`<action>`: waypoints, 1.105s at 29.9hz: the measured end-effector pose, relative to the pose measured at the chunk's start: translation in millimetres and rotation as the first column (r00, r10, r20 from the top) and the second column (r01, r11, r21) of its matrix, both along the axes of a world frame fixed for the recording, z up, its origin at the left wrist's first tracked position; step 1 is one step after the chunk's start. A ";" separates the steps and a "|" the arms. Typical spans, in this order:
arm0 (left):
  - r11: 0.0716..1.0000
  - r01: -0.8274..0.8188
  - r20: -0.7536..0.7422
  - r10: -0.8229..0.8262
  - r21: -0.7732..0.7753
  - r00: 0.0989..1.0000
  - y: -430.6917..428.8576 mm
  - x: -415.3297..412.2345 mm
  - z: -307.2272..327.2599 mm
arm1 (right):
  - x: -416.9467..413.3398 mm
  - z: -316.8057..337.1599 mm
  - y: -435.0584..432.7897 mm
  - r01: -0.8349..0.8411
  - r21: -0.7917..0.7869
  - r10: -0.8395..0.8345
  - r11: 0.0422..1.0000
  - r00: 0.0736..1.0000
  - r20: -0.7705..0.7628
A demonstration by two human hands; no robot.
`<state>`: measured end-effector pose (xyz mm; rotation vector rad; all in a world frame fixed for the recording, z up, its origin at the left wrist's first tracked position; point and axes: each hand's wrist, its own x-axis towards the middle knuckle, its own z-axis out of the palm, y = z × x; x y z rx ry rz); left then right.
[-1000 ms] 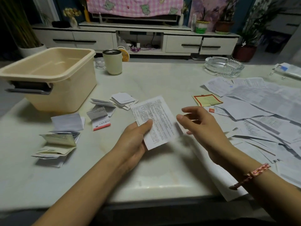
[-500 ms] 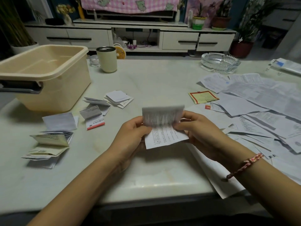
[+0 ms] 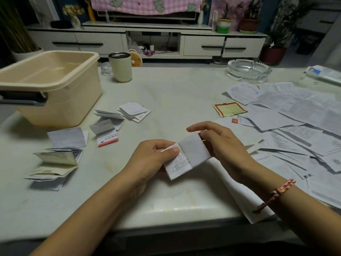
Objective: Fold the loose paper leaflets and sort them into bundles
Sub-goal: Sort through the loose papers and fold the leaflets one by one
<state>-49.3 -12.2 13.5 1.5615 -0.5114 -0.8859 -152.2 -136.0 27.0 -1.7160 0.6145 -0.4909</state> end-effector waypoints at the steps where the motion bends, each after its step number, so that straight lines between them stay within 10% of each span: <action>1: 1.000 -0.017 0.024 0.017 0.000 1.000 -0.2 0.7 -0.6 | 0.5 0.6 0.2 -0.006 0.020 0.007 1.000 1.000 -0.015; 13: 0.997 0.072 0.181 -0.069 -0.008 0.981 2.1 -0.9 -0.4 | 2.8 0.1 3.0 -0.139 -0.275 0.081 0.951 0.974 -0.211; 33: 0.963 0.241 0.000 -0.243 0.120 0.970 8.6 8.0 15.0 | 6.7 0.9 -4.6 0.106 -0.234 -0.108 0.966 0.994 0.004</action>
